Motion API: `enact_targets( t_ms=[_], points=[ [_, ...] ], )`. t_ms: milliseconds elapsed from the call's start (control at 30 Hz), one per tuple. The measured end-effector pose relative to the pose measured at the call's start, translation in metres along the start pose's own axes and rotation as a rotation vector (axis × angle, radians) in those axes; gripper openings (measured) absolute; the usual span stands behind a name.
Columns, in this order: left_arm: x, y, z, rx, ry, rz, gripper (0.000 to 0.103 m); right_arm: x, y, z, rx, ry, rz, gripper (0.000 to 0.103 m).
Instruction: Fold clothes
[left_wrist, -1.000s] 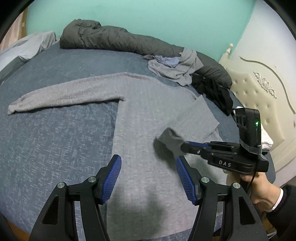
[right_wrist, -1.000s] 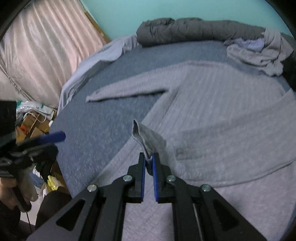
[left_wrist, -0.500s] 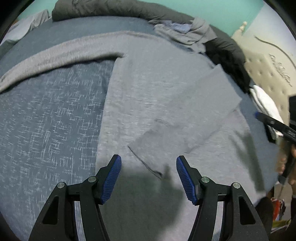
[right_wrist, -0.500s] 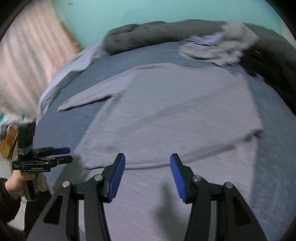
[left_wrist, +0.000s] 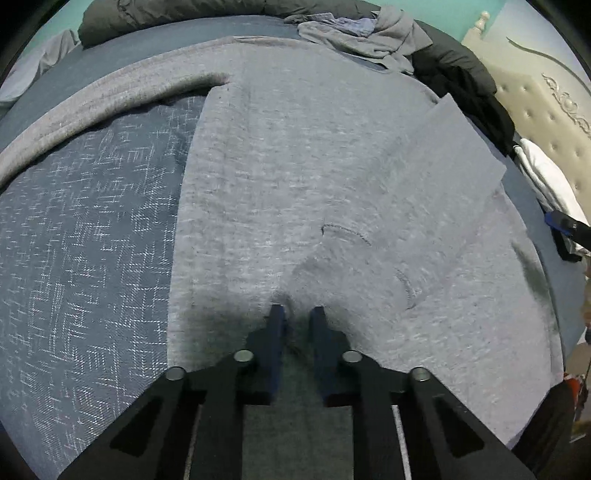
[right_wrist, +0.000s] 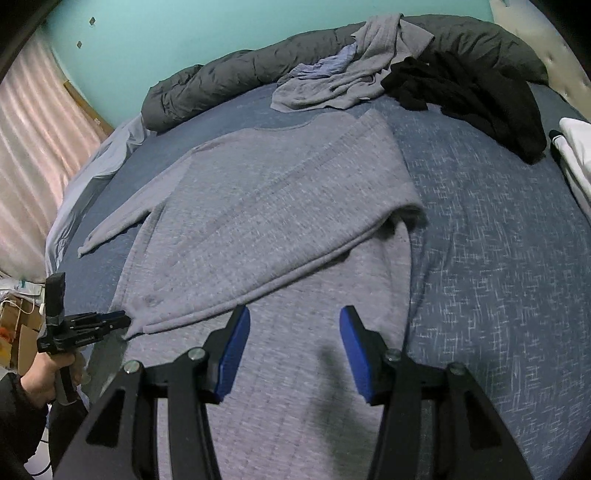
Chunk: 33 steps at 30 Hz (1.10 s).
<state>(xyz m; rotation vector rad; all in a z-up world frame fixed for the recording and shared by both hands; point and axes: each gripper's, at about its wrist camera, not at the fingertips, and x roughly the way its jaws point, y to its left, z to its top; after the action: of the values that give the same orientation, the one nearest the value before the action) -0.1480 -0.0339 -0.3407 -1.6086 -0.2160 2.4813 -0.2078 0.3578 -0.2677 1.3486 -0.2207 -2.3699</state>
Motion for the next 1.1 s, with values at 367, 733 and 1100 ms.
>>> enact_targets(
  t_ms=[367, 733, 1100],
  points=[
    [-0.067, 0.000, 0.005, 0.051, -0.127, -0.028, 0.003, 0.000, -0.039, 0.004, 0.098, -0.027, -0.095, 0.051],
    [-0.056, 0.026, 0.003, 0.012, -0.099, 0.081, 0.003, 0.018, -0.069, 0.019, 0.134, -0.002, -0.193, 0.051],
    [-0.061, 0.020, 0.015, -0.022, -0.139, 0.093, 0.009, 0.063, -0.080, 0.047, 0.100, 0.035, -0.243, 0.051]
  ],
)
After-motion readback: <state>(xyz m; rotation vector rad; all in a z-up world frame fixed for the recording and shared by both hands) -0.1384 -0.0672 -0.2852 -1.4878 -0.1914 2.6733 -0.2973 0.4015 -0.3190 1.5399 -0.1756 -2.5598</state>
